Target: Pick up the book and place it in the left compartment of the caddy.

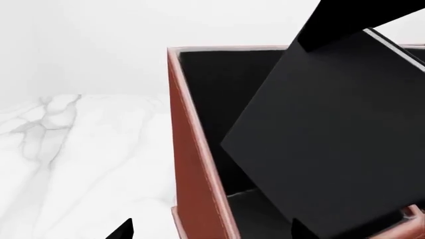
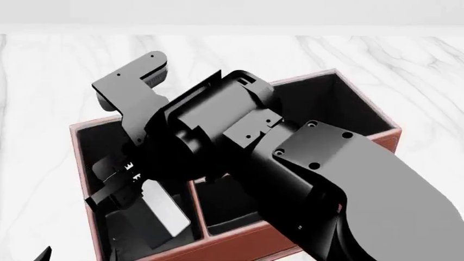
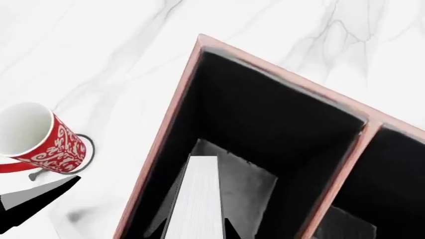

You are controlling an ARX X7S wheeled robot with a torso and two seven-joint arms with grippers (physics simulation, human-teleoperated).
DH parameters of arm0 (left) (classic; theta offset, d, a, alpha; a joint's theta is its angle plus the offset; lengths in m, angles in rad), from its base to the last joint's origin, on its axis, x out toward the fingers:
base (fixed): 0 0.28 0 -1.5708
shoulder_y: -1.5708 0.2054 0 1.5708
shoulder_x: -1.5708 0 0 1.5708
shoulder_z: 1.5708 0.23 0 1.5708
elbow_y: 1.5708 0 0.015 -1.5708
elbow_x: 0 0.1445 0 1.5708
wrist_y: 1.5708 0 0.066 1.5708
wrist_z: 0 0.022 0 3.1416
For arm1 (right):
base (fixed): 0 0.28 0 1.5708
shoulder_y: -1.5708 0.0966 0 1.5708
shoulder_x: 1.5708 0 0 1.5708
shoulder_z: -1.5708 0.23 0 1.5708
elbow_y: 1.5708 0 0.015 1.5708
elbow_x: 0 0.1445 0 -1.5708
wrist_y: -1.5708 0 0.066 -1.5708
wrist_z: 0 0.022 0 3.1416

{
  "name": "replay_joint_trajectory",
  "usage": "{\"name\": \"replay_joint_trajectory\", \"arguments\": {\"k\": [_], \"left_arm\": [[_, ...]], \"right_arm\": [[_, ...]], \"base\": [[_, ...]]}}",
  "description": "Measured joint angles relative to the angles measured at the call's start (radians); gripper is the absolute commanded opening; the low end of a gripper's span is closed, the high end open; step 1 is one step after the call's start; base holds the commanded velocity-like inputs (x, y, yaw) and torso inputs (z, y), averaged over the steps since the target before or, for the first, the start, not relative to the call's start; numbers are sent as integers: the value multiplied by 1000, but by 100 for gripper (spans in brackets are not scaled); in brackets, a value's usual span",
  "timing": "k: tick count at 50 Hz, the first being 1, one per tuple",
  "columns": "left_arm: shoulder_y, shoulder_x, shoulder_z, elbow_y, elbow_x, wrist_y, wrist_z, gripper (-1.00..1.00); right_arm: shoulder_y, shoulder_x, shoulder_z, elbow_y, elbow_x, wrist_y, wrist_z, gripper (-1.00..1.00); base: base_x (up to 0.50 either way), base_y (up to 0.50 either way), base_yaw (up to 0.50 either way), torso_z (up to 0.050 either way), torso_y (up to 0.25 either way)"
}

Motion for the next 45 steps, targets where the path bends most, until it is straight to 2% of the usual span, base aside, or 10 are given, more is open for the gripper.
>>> {"name": "replay_joint_trajectory", "arguments": {"k": [39, 40, 45], "left_arm": [[1, -10, 13, 9, -8, 3, -7, 100], [1, -11, 13, 9, -8, 3, -7, 100], [2, -12, 15, 9, -9, 4, -8, 100]], "right_arm": [[-73, 0, 23, 69, -42, -38, -1, -100], [-73, 0, 23, 70, -43, -38, -1, 100], [-75, 0, 25, 73, -61, -41, -6, 100]], "base": [[0, 0, 0, 0, 1], [0, 0, 0, 0, 0], [0, 0, 0, 0, 0]]}}
